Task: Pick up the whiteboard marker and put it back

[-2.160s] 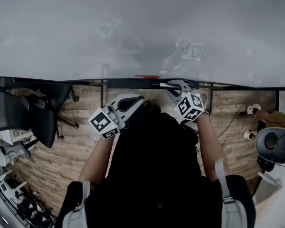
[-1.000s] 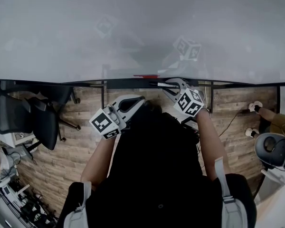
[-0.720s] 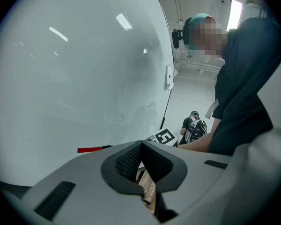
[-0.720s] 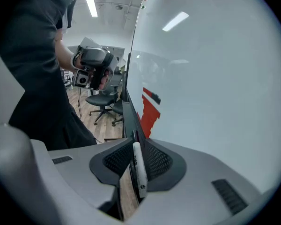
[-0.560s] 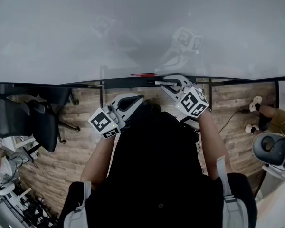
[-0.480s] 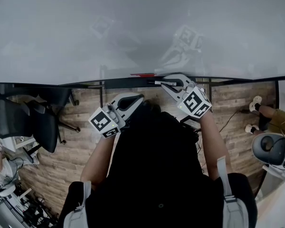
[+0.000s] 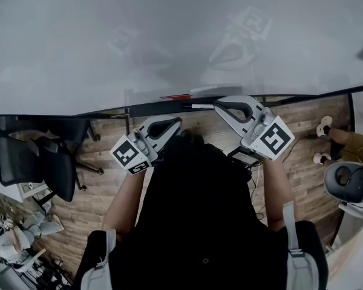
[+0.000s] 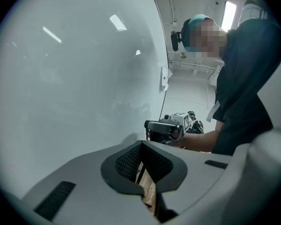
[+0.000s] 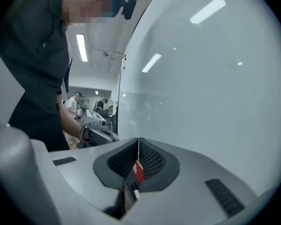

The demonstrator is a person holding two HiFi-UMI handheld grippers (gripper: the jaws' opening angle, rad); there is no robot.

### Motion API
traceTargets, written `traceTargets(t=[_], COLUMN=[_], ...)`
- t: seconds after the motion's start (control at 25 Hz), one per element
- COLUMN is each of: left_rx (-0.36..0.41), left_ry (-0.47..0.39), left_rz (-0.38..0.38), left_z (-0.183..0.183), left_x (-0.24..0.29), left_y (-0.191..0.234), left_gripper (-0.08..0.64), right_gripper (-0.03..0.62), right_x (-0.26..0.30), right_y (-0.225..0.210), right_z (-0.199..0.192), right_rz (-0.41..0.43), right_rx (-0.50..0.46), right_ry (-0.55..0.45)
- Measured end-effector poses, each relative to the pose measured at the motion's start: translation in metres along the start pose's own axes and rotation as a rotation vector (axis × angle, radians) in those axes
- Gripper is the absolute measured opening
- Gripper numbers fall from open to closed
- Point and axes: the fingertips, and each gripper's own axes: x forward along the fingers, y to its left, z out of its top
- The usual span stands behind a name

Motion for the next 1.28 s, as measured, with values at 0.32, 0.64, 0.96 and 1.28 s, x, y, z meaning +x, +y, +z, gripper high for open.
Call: traceTargets(t=[0.32,0.64,0.96,1.28], left_rx=[0.029,0.015,0.005,-0.025], left_ry=[0.005,0.033,0.067,0.081], left_rz=[-0.030,-0.026,-0.012,0.002], left_z=[0.012,0.007,-0.002,-0.022], left_x=[0.008,0.008,0.004,-0.001], left_y=[-0.003,-0.006,-0.012,-0.010], left_gripper=[0.012,0.012,0.012,0.012], right_gripper=[0.018,0.018,0.018,0.018], right_x=[-0.051,-0.064,-0.056,-0.039], right_y=[-0.001,0.002,0.007,0.016], right_z=[0.018,-0.003,-0.023,-0.038], right_rz=[-0.005,-0.076,-0.074,-0.040], right_rx=[0.185,0.226,0.221,0.232], right_ry=[-0.156,-0.147,-0.091,-0.083])
